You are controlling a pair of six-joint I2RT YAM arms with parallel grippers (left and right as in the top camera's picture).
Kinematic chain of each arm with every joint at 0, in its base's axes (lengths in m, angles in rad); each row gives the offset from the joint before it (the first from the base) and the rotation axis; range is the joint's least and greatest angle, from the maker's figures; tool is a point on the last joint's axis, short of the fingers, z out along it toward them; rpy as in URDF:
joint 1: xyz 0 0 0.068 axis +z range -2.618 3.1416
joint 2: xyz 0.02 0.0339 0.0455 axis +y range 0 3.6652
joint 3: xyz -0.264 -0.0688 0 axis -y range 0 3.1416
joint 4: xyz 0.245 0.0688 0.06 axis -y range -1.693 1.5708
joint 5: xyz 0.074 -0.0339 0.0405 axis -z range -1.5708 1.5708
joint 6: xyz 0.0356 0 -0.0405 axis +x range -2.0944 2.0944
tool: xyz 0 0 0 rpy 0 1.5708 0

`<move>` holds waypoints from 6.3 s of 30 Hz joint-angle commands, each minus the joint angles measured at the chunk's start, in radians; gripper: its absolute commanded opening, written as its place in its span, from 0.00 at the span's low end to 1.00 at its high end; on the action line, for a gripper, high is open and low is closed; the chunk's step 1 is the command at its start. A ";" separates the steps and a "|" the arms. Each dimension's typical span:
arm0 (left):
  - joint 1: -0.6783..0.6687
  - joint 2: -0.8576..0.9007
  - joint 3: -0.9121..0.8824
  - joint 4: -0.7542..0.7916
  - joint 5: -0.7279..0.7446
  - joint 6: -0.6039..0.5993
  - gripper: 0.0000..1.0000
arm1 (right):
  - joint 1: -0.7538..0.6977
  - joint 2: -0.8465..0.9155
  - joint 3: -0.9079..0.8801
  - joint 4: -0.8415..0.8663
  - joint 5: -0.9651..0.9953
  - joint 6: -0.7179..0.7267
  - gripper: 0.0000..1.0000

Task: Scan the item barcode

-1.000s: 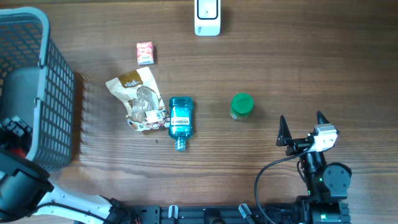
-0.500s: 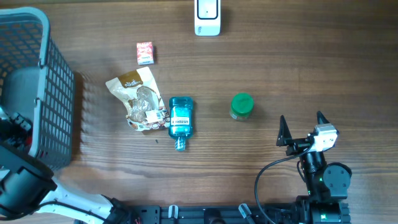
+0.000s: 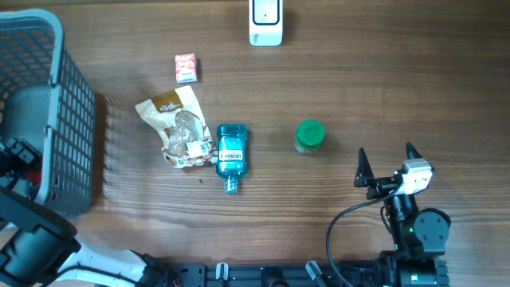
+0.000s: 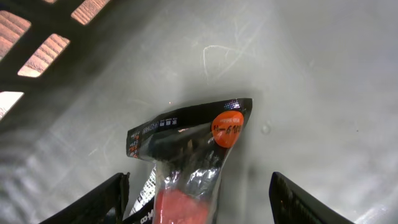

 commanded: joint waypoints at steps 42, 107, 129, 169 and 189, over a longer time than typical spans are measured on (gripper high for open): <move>-0.006 -0.112 -0.233 0.240 0.328 -0.076 0.96 | 0.001 -0.005 0.009 0.005 0.006 -0.012 1.00; -1.256 0.131 -0.143 0.282 0.420 -0.307 0.04 | 0.001 -0.005 0.009 0.005 0.006 -0.012 1.00; -1.254 -0.789 0.071 -0.103 -0.257 -0.469 1.00 | 0.001 -0.005 0.009 0.005 0.006 -0.012 1.00; -1.782 -0.321 -0.369 -0.212 -0.314 -1.671 1.00 | 0.001 0.554 0.010 0.021 -0.150 0.467 1.00; -1.781 -0.196 -0.463 0.047 -0.261 -1.761 0.40 | 0.001 0.554 0.010 0.020 -0.158 0.515 1.00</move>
